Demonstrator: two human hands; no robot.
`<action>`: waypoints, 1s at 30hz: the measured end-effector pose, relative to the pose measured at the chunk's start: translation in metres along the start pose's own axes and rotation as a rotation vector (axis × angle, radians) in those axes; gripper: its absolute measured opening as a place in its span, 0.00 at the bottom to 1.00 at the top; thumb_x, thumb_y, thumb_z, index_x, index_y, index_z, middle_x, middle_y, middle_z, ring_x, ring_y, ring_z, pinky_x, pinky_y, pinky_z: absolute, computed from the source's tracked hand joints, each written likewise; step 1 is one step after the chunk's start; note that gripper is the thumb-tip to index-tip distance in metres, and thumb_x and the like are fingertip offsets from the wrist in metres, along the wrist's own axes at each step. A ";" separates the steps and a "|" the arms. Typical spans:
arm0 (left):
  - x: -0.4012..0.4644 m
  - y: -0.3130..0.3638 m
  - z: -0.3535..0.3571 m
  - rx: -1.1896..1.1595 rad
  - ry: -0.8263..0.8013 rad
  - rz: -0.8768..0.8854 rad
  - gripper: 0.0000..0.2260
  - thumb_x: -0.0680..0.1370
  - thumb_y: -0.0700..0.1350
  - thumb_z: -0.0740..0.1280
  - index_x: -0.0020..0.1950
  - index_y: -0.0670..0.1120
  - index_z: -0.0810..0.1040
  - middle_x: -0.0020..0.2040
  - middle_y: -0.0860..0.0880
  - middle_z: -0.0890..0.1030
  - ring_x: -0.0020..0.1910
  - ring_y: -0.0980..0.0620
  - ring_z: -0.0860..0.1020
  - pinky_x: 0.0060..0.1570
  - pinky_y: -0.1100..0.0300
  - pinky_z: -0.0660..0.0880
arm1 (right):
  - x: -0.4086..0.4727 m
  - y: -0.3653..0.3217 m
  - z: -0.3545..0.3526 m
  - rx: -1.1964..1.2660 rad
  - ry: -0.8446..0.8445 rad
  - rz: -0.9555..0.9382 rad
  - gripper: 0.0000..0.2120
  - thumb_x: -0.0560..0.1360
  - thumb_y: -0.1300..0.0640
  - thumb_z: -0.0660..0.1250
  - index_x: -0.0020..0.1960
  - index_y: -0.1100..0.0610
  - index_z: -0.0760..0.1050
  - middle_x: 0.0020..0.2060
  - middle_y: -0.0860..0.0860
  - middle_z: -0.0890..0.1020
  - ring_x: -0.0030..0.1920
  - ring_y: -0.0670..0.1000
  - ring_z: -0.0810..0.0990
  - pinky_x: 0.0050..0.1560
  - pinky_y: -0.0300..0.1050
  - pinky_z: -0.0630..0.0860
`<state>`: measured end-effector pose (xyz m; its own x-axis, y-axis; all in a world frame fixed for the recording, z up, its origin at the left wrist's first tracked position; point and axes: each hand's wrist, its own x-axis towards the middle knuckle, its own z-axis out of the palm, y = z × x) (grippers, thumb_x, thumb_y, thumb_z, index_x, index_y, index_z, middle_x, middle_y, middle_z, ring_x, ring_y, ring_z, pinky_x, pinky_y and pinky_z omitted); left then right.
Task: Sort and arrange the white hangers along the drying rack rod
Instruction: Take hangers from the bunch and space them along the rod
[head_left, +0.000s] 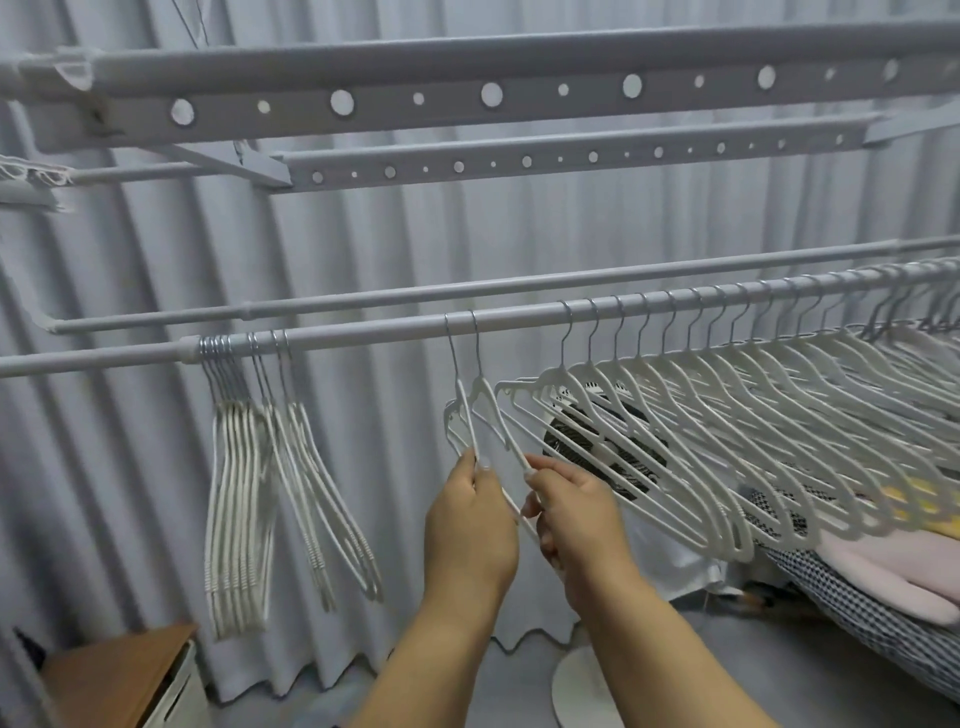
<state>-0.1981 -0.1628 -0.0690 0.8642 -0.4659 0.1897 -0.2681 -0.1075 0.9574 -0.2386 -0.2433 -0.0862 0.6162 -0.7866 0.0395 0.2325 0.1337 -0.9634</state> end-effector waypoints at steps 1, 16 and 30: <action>0.000 0.000 0.004 -0.006 -0.005 -0.003 0.20 0.78 0.56 0.51 0.63 0.53 0.75 0.53 0.43 0.82 0.55 0.42 0.79 0.57 0.44 0.77 | 0.000 -0.001 -0.004 0.005 0.009 -0.001 0.11 0.76 0.61 0.62 0.54 0.50 0.79 0.31 0.53 0.76 0.20 0.44 0.65 0.20 0.35 0.61; -0.006 0.009 0.041 -0.018 -0.055 0.040 0.19 0.79 0.52 0.52 0.66 0.56 0.74 0.54 0.40 0.81 0.54 0.40 0.79 0.55 0.43 0.76 | 0.004 -0.014 -0.045 0.045 0.079 -0.006 0.10 0.77 0.61 0.62 0.51 0.50 0.78 0.29 0.52 0.75 0.20 0.45 0.63 0.20 0.35 0.61; -0.001 -0.001 0.044 0.058 -0.058 0.057 0.18 0.81 0.53 0.51 0.68 0.58 0.72 0.55 0.42 0.81 0.55 0.42 0.79 0.56 0.43 0.78 | 0.007 -0.011 -0.048 -0.003 0.086 0.001 0.11 0.76 0.61 0.62 0.55 0.51 0.78 0.30 0.53 0.77 0.21 0.47 0.66 0.23 0.37 0.63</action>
<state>-0.2171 -0.2010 -0.0801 0.8210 -0.5228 0.2294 -0.3420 -0.1287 0.9308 -0.2728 -0.2794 -0.0883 0.5495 -0.8353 0.0154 0.2293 0.1330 -0.9642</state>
